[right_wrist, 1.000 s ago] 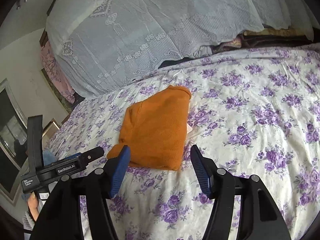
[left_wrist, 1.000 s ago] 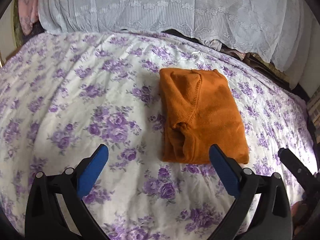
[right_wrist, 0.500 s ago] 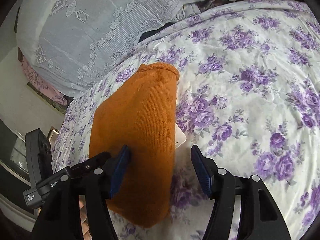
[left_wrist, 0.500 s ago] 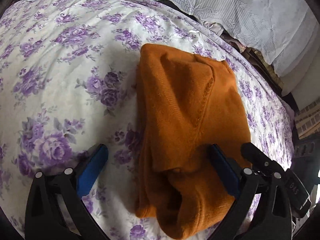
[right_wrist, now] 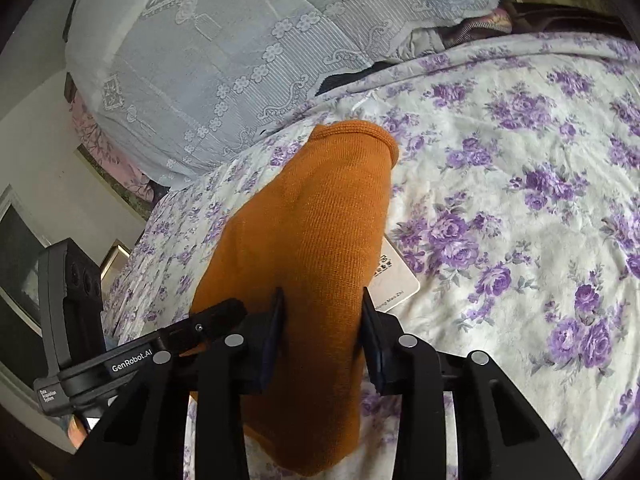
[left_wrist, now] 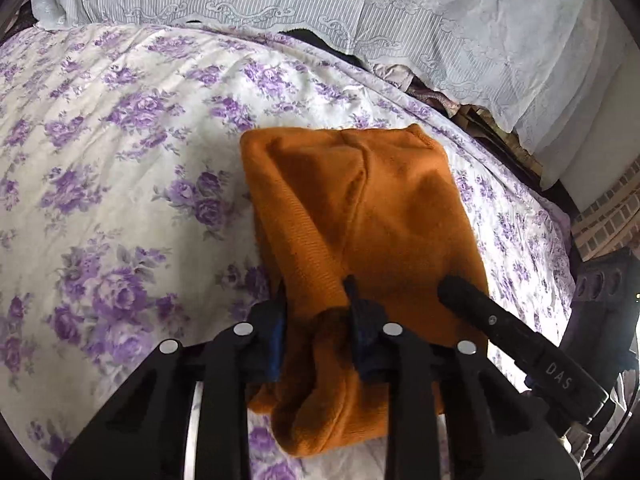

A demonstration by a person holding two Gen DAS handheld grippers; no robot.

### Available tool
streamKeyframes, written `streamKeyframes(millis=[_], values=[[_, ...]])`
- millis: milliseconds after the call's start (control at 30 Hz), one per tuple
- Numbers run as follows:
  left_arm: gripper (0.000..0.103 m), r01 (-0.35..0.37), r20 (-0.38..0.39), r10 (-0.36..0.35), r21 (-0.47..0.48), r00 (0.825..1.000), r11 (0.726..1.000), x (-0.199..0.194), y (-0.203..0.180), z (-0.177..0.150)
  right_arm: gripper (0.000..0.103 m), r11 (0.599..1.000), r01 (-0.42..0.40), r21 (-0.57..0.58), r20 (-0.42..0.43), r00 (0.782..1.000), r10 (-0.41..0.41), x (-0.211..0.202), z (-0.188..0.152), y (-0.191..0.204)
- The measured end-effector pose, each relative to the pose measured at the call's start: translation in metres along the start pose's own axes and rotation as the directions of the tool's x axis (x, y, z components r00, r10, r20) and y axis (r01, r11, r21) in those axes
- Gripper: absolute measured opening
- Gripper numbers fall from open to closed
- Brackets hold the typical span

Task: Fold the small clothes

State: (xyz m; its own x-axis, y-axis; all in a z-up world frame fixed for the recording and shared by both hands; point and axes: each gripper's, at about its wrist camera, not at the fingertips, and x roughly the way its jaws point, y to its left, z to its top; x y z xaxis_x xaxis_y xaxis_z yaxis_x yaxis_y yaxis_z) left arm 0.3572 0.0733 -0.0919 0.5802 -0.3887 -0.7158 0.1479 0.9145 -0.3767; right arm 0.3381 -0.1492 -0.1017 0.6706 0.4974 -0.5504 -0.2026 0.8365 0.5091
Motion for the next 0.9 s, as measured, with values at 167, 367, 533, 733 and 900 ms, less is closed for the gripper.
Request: streamKeyframes(millis=[167, 367, 533, 733, 900], values=[[0.029, -0.034, -0.014, 0.034, 0.007, 0.999, 0.999, -0.010, 0.002, -0.011, 0.034, 1.000, -0.006, -0.012, -0.002, 1.000, 0.006, -0.010, -0.004, 0.011], [0.074, 0.003, -0.050, -0.009, -0.122, 0.999, 0.992, 0.002, 0.031, -0.008, 0.036, 0.990, -0.016, 0.143, -0.049, 0.998, 0.024, -0.007, -0.008, -0.026], [0.090, -0.004, -0.106, -0.001, -0.045, 0.994, 0.999, 0.033, 0.015, -0.001, 0.051, 0.971, -0.054, 0.233, -0.071, 0.995, 0.072, 0.007, -0.009, -0.046], [0.038, 0.035, -0.041, -0.035, 0.011, 0.999, 0.999, 0.020, 0.003, 0.000, 0.036, 0.986, -0.056, 0.158, -0.033, 0.998, 0.062, 0.007, -0.009, -0.029], [0.023, 0.045, 0.003, -0.045, -0.002, 0.999, 0.999, -0.005, 0.002, 0.002, 0.035, 0.995, -0.060, 0.076, 0.002, 0.998, 0.060, -0.009, -0.006, -0.003]])
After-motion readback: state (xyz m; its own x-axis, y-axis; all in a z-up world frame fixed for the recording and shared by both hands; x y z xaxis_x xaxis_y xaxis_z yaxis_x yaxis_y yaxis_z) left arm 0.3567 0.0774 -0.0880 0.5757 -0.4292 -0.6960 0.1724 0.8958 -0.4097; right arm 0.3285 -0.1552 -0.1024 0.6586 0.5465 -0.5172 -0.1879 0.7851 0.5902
